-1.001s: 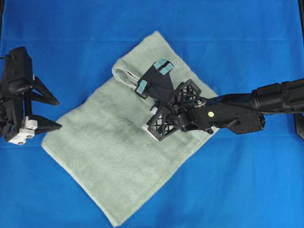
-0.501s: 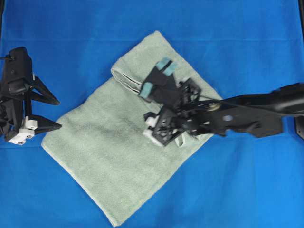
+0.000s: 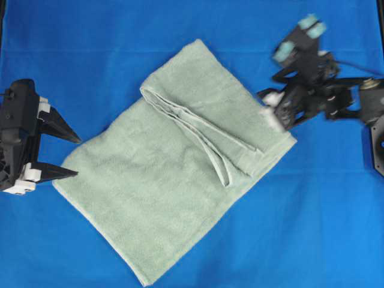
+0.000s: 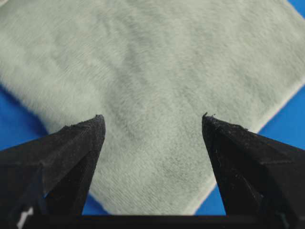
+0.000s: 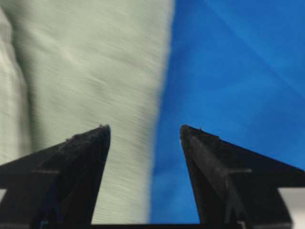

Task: Fold a bath towel.
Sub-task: 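Fold the top end of the towel down toward the middle with the right gripper, then move the left gripper to grasp the lower end of the towel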

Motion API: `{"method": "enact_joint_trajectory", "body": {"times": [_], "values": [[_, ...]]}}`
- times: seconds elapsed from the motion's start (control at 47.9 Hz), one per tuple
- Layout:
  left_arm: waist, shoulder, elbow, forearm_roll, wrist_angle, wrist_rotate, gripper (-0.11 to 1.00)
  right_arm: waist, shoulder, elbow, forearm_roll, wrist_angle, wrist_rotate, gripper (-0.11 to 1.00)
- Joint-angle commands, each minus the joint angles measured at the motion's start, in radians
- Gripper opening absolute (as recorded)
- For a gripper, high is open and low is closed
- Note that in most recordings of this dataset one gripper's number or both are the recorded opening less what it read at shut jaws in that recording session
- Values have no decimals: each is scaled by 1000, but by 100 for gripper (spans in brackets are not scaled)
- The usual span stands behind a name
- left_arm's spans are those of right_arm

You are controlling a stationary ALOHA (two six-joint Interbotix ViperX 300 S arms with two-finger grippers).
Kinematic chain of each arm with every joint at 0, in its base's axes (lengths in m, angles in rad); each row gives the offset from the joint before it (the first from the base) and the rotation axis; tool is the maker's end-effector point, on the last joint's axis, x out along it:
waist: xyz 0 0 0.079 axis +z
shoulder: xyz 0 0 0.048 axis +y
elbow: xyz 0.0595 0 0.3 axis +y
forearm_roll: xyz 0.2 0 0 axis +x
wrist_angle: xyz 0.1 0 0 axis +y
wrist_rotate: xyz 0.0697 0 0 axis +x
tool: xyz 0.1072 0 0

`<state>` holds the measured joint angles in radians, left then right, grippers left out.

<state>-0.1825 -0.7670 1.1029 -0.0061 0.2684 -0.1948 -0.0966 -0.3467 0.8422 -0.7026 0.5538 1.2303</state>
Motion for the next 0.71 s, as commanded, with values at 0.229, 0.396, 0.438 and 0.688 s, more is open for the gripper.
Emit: {"method": "enact_joint_trajectory", "body": {"times": [0.229, 0.396, 0.438, 0.688], "values": [[-216, 20, -28, 2, -110, 436, 77, -91, -101, 112, -6, -117, -2, 62], [-227, 109, -52, -2, -121, 526, 77, -94, -100, 112, -8, -117, -2, 62], [-227, 144, -63, -2, -118, 538, 77, -95, -100, 112, -6, -117, -2, 62], [-227, 476, -193, -2, -43, 563, 77, -97, -100, 118, -8, -114, -3, 62]]}}
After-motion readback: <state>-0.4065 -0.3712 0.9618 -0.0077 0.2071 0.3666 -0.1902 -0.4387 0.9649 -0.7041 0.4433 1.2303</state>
